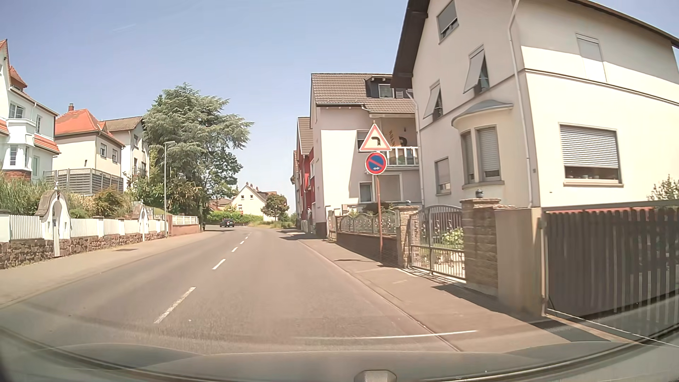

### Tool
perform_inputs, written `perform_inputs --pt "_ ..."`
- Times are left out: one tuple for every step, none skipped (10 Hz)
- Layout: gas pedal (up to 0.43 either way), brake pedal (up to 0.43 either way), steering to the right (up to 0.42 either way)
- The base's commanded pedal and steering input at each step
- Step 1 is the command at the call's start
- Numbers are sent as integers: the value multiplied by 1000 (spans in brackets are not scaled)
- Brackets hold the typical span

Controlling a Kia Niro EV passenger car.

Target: Follow the waypoints while adhering to traffic rules and regulations

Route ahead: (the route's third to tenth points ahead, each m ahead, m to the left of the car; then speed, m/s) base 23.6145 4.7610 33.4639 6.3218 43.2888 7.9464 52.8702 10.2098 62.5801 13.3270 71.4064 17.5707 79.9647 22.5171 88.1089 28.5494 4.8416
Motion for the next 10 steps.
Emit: perform_inputs --pt "177 0 -219" --pt "177 0 -217" --pt "177 0 -212" --pt "177 0 -202" --pt "177 0 -178" --pt "189 0 -152" --pt "189 0 -123" --pt "197 0 -89" --pt "197 0 -51" --pt "209 0 -27"
